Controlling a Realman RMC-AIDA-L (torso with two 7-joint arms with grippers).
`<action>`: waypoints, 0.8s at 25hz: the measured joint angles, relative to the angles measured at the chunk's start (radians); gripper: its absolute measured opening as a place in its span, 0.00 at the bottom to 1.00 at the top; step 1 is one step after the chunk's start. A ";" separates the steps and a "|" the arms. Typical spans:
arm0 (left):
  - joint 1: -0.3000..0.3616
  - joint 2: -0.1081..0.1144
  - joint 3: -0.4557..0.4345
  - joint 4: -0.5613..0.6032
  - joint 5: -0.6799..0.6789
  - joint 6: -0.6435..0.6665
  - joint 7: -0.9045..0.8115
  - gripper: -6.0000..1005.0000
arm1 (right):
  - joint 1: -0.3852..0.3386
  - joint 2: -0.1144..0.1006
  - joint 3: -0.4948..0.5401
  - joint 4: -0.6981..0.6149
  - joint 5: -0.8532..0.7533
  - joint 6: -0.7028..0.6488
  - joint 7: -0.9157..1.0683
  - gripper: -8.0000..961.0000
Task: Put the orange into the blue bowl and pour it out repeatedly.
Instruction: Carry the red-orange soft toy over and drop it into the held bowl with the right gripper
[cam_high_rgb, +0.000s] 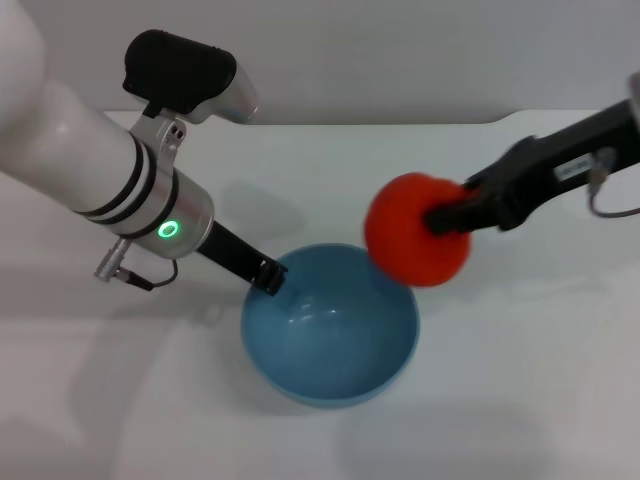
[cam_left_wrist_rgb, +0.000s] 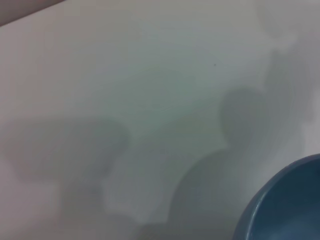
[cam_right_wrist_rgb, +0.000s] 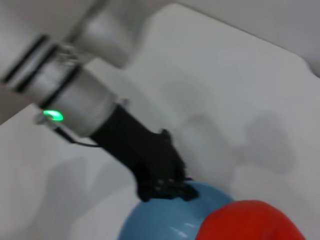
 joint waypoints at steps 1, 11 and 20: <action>-0.003 -0.001 0.003 0.001 -0.002 -0.002 -0.003 0.00 | 0.007 0.000 -0.025 0.004 0.006 0.007 -0.013 0.15; -0.037 0.001 0.001 0.011 -0.042 -0.015 -0.005 0.00 | 0.035 0.004 -0.211 0.056 -0.007 0.111 -0.031 0.29; -0.046 0.005 -0.002 0.016 -0.044 -0.027 -0.003 0.00 | 0.023 0.001 -0.124 0.042 -0.031 0.098 0.020 0.47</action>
